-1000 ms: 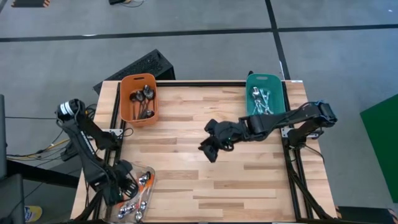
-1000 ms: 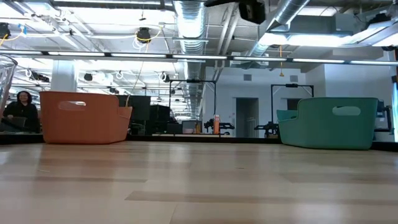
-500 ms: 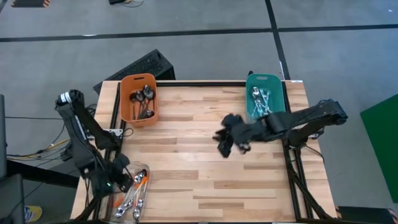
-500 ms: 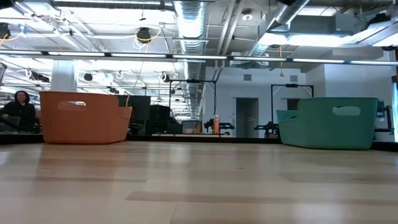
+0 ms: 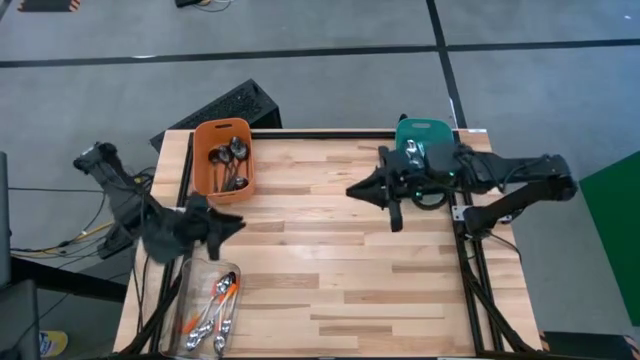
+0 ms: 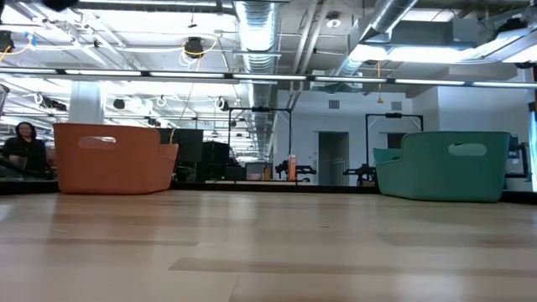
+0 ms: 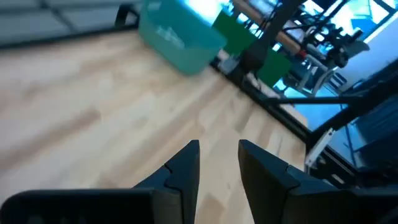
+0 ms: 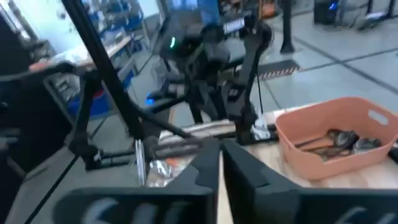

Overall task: Sort silverware by color (type)
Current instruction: Return to Home Position

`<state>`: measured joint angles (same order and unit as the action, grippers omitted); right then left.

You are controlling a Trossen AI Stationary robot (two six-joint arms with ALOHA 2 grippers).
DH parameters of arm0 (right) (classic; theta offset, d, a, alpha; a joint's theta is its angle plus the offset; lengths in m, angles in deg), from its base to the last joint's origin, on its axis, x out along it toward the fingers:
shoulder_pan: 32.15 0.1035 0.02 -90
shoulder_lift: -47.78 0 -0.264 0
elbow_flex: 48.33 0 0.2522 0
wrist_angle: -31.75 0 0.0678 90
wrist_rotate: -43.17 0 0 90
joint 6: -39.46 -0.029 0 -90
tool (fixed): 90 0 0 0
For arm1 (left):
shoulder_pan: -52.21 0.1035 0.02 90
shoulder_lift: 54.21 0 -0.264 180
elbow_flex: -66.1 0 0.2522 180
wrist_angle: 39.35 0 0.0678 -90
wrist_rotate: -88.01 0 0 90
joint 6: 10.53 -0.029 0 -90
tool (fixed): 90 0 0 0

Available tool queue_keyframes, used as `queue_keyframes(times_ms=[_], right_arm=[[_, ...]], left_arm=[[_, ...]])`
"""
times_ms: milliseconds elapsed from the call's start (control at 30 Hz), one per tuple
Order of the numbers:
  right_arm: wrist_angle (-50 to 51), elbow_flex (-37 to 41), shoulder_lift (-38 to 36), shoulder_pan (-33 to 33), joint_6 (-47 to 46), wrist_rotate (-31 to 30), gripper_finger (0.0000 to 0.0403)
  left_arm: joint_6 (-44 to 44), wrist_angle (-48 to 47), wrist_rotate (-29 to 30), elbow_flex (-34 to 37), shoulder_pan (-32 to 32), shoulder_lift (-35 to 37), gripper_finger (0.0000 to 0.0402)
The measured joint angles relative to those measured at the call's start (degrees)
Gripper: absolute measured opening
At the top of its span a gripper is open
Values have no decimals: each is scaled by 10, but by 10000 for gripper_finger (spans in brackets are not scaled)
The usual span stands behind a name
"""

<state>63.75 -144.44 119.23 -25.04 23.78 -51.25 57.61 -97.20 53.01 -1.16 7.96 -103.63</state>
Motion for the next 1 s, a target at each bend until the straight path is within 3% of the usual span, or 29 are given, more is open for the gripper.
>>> queue_keyframes(times_ms=[100, 200, 433, 700, 867, 1000], right_arm=[[1, 2, 9, -32, 7, 48, 18], [-27, 38, 3, -62, 6, 75, 9], [-248, 237, -93, -131, -50, 161, 16], [-227, 365, -241, -170, -72, 114, 6], [-170, 413, -357, -180, -37, 110, 6], [-140, 467, -460, -183, -14, 68, 6]], left_arm=[[-159, 82, -64, 0, 91, 12, 98], [-280, 150, -157, 0, 192, 16, 98], [-446, 284, -348, 25, 373, 14, 98], [-513, 482, -498, 134, 489, 15, 98], [-507, 497, -555, 177, 542, 57, 98], [-502, 494, -580, 216, 556, 116, 98]])
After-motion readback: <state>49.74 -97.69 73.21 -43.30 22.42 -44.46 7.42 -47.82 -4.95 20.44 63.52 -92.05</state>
